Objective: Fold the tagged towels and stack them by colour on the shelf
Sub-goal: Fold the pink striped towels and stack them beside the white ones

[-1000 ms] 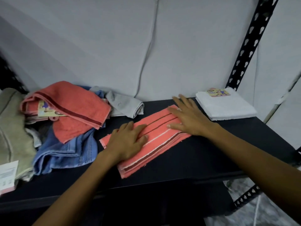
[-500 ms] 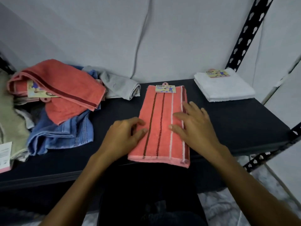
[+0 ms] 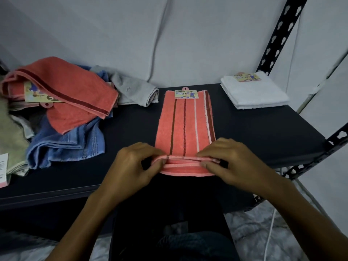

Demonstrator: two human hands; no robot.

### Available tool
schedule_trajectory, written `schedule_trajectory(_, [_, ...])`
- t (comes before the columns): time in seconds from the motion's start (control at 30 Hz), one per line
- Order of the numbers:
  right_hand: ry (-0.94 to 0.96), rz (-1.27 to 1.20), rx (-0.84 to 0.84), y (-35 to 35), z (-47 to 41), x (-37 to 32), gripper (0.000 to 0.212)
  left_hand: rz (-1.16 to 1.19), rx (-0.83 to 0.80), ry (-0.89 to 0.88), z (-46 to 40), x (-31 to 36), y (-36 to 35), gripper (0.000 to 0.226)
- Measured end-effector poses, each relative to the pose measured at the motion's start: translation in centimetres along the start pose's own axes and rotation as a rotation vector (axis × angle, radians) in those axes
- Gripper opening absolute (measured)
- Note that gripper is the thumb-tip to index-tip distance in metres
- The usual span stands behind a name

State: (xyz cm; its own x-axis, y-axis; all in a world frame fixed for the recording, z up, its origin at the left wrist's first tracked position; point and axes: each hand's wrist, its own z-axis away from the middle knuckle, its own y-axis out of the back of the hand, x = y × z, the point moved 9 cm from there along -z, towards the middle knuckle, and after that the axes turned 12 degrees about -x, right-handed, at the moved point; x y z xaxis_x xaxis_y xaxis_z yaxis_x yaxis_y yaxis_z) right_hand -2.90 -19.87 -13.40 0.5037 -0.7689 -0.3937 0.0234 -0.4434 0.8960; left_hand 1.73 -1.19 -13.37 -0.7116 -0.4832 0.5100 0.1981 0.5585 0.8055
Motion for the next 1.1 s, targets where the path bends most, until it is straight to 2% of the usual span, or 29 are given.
schedule_trajectory(0.2, [0.110,0.245,-0.068,-0.6,-0.4,-2.2,0.038,-0.068,-0.071,-0.008,0.0,0.0,-0.3,0.030])
schedule_trajectory(0.3, [0.178,0.380,-0.089,-1.1,-0.2,-2.6,0.032,-0.060,-0.057,-0.020,0.6,0.1,-0.1,0.023])
schedule_trajectory(0.5, [0.231,0.397,-0.053,-1.1,1.1,-3.2,0.016,-0.079,0.055,0.019,1.9,-0.4,0.3,0.022])
schedule_trajectory(0.63, [0.219,0.424,0.038,-1.5,1.5,-3.7,0.020,-0.110,0.151,0.111,2.5,-0.1,0.2,0.019])
schedule_trajectory(0.77, [0.246,0.397,0.114,-2.8,2.4,-4.3,0.015,-0.003,0.201,0.205,2.8,-0.8,0.3,0.018])
schedule_trajectory(0.97, [0.307,0.406,0.175,-3.3,3.3,-3.5,0.011,-0.053,0.008,-0.026,3.4,-0.4,0.0,0.020])
schedule_trajectory(1.1, [0.286,0.340,0.232,-3.1,3.5,-3.4,0.012,-0.100,-0.050,-0.110,3.5,-0.3,-0.2,0.021])
